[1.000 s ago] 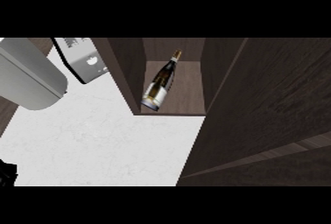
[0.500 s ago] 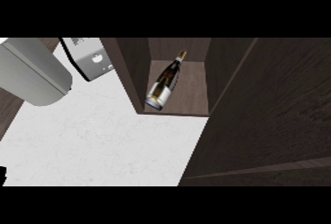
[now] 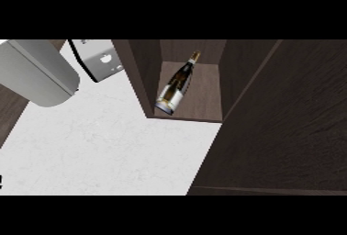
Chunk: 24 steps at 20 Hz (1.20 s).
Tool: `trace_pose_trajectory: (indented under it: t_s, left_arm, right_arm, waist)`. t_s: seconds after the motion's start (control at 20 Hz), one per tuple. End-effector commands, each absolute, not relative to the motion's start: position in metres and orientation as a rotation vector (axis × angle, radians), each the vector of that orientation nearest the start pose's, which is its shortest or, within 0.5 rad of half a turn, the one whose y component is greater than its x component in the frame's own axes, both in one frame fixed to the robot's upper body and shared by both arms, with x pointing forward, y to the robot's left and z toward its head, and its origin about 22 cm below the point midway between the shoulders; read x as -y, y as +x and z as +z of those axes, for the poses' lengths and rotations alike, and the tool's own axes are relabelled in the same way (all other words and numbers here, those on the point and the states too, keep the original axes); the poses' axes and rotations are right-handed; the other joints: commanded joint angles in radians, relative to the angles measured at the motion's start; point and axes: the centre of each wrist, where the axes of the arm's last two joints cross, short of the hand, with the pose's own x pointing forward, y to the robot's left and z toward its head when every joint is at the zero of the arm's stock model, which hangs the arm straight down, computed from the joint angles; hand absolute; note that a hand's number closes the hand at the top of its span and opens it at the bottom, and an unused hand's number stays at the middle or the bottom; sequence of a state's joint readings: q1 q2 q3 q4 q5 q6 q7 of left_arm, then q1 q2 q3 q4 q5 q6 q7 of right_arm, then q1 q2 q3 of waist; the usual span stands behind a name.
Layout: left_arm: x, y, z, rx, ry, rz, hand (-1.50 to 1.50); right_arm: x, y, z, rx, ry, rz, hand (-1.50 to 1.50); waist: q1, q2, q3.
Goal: Pick up the wine, place it into the cabinet and close the cabinet
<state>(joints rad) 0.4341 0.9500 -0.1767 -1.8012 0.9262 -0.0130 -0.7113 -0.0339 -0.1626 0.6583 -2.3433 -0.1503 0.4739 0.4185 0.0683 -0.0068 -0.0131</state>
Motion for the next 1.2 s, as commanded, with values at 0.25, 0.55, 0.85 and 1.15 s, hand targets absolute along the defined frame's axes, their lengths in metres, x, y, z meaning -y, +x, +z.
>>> trace_pose_trajectory:
  t_s: [0.25, 0.55, 0.85, 1.15]
  left_arm:
    - [-0.379, 0.144, 0.061, 1.890, -0.183, -0.011, 1.50]
    - [-0.376, 0.145, 0.063, 1.881, -0.218, -0.024, 1.50]
    - [-0.374, 0.148, 0.064, 1.896, -0.234, -0.034, 1.50]
    - [-0.373, 0.155, 0.070, 1.907, -0.257, -0.064, 1.50]
  right_arm:
    - [0.093, 0.151, 0.158, 1.708, 0.901, 0.907, 1.50]
    - [0.099, 0.164, 0.159, 1.747, 0.825, 0.906, 1.50]
    - [0.105, 0.175, 0.159, 1.753, 0.773, 0.898, 1.50]
    - [0.108, 0.204, 0.171, 1.805, 0.689, 0.917, 1.50]
  waist:
    - [0.027, 0.017, -0.004]
    - [0.049, 0.027, -0.005]
    - [0.071, 0.038, -0.007]
    - [0.103, 0.050, -0.007]
